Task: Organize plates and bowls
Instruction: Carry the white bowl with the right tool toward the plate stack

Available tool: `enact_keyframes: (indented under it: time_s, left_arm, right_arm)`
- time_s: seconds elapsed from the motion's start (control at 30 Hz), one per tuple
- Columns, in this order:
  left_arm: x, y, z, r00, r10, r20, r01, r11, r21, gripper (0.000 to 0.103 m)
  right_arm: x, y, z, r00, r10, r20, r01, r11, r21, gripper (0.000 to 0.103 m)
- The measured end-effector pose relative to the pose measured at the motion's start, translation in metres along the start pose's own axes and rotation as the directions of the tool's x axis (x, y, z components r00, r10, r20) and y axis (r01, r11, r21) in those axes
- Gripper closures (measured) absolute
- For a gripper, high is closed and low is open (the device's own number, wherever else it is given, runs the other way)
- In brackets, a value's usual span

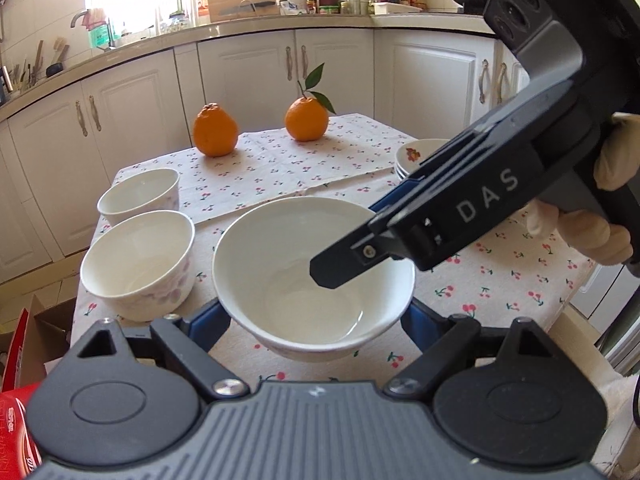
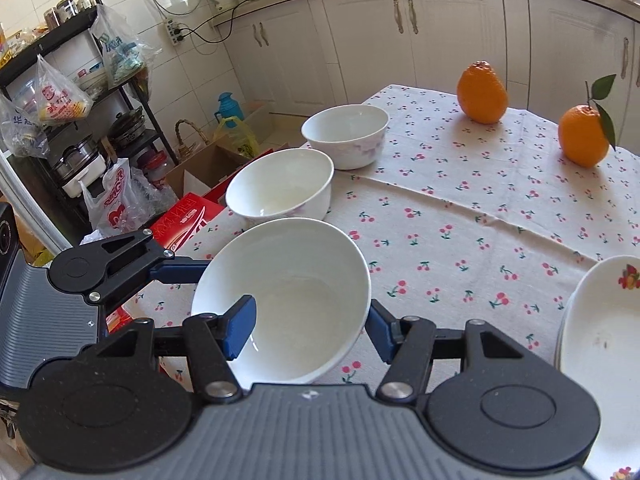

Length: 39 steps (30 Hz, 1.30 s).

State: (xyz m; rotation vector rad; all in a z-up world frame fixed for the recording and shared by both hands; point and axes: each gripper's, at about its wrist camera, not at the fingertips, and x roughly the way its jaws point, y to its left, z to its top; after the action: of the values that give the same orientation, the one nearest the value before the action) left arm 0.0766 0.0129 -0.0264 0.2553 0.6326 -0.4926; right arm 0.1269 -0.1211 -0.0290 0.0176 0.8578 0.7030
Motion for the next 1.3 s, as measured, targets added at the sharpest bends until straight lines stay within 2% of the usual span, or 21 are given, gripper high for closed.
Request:
enact_keyframes:
  time_s: [0.4,0.83,1.17,1.3]
  left_arm:
    - [0.019,-0.021,0.009,0.998,-0.050,-0.023,0.050,0.999,0.010,0.012]
    - [0.032,-0.011,0.008,0.996,-0.064,-0.063,0.062,0.997,-0.040,0.012]
    - [0.037,-0.003,0.009,0.996,-0.063,-0.061,0.060,0.996,-0.062,0.012]
    - [0.036,-0.004,0.007,0.997,-0.060,-0.053,0.057,0.997,-0.058,0.012]
  right_arm:
    - [-0.015,-0.024,-0.015,0.999,-0.049,-0.012,0.049,0.998,0.044,0.038]
    - [0.000,-0.033,-0.011,0.999,-0.034,-0.037,0.037,0.997,0.066,0.038]
    - [0.010,-0.035,-0.006,0.999,-0.037,-0.039,0.040,0.996,0.079,0.038]
    - [0.011,-0.035,-0.005,0.999,-0.031,-0.036,0.034,0.996,0.084,0.034]
